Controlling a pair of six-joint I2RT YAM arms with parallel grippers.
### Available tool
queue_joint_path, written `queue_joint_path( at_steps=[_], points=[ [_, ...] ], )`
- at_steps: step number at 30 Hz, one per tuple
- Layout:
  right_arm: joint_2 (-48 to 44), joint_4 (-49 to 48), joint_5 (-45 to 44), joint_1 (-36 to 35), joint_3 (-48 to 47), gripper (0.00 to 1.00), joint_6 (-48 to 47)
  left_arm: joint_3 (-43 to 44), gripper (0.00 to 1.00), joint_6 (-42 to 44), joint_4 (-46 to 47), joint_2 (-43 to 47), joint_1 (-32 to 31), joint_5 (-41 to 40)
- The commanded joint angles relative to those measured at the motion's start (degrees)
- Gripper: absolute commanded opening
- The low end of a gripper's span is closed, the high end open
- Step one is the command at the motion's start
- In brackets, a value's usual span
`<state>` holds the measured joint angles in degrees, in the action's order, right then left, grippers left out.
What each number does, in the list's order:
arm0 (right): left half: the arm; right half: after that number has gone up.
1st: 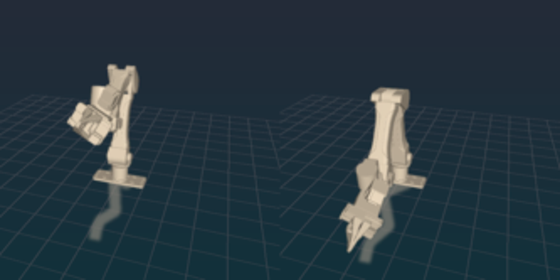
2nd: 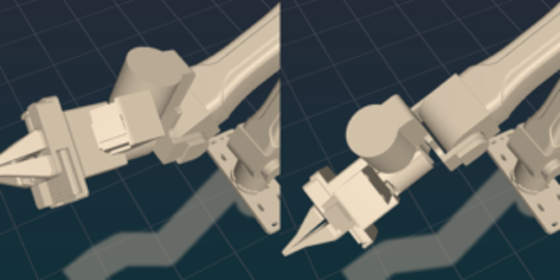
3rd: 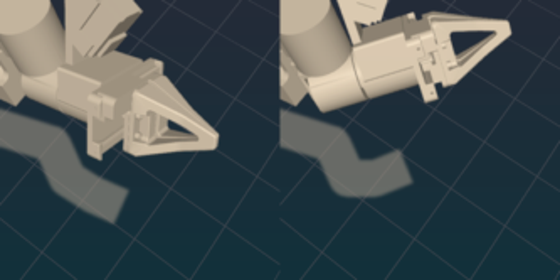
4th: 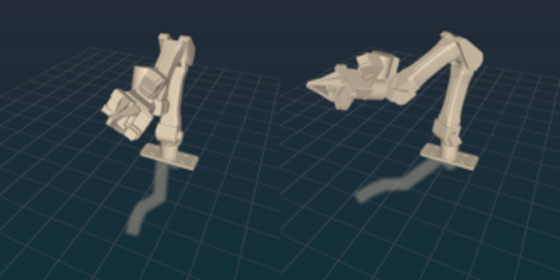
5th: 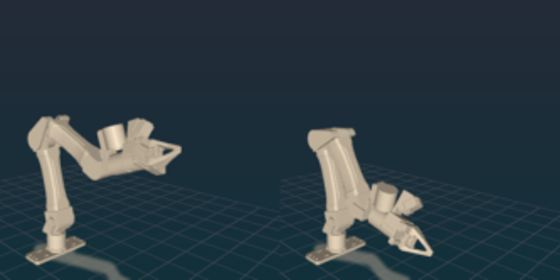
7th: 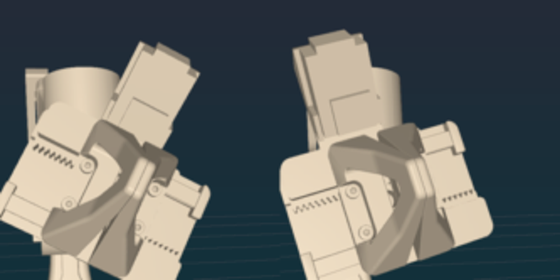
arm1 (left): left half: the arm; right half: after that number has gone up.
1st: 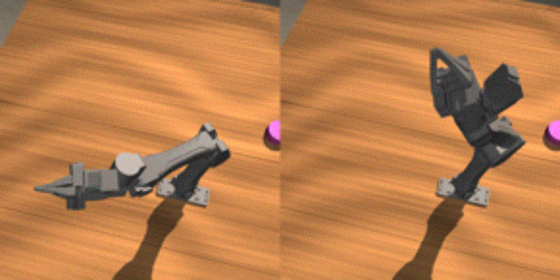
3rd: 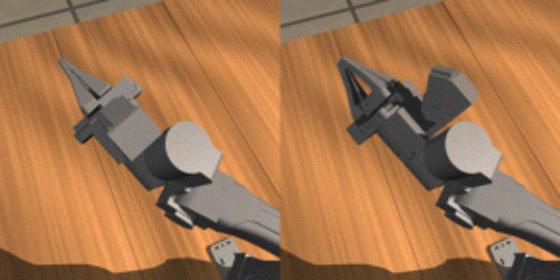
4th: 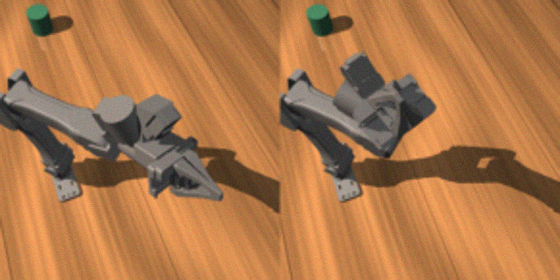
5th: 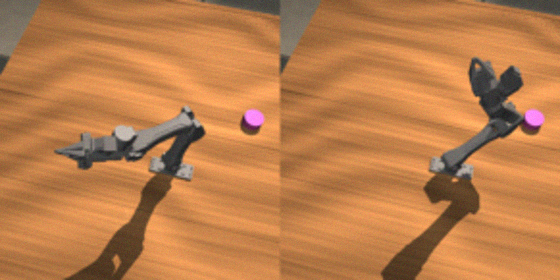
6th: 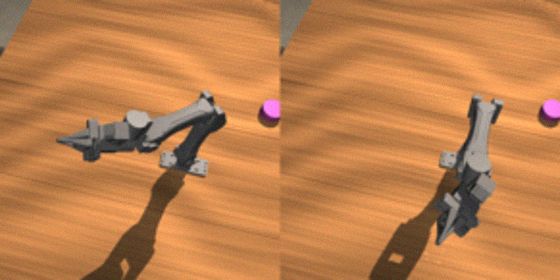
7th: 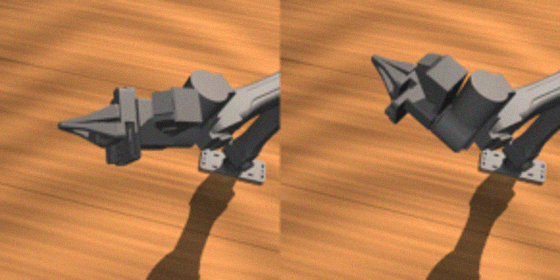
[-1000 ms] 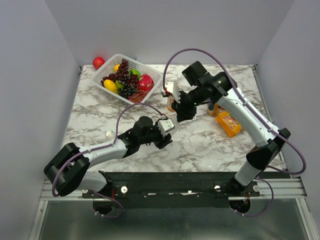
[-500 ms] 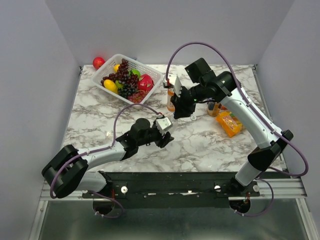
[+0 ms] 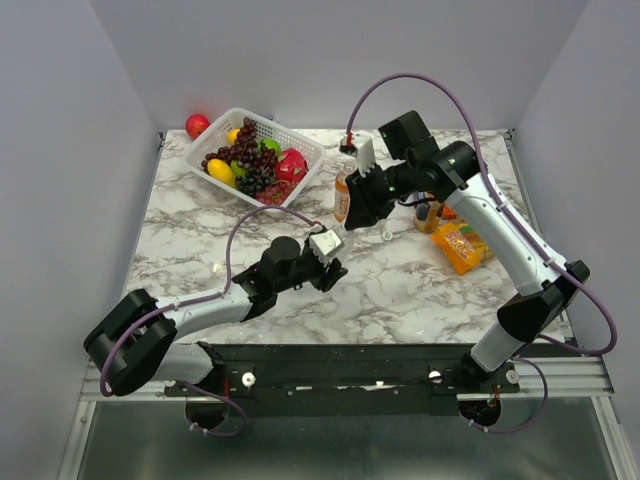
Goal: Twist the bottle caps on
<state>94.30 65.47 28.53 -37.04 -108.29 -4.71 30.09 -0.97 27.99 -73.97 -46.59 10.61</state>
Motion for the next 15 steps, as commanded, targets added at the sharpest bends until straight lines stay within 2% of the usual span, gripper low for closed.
queue_joint_path(
  at_steps=[1, 4, 8, 15],
  points=[
    [1.1, 7.3, -4.1, -0.7, 2.9, 0.01, 1.8, 5.9, 0.0, -3.6, 13.8, 1.4, 0.1, -1.5],
    [1.3, 7.7, -4.4, -0.7, 2.0, 0.0, -0.6, 7.2, 0.0, -1.2, 11.3, 0.5, -0.2, 0.2],
    [1.2, 9.1, -0.8, -0.8, -0.5, 0.05, -11.6, 7.4, 0.0, 0.2, 10.1, 0.1, -0.3, 1.5],
    [0.5, 10.4, -4.2, -1.0, -2.6, 0.04, -24.8, 6.8, 0.0, 0.6, 9.3, 0.1, -0.3, 3.0]
  ],
)
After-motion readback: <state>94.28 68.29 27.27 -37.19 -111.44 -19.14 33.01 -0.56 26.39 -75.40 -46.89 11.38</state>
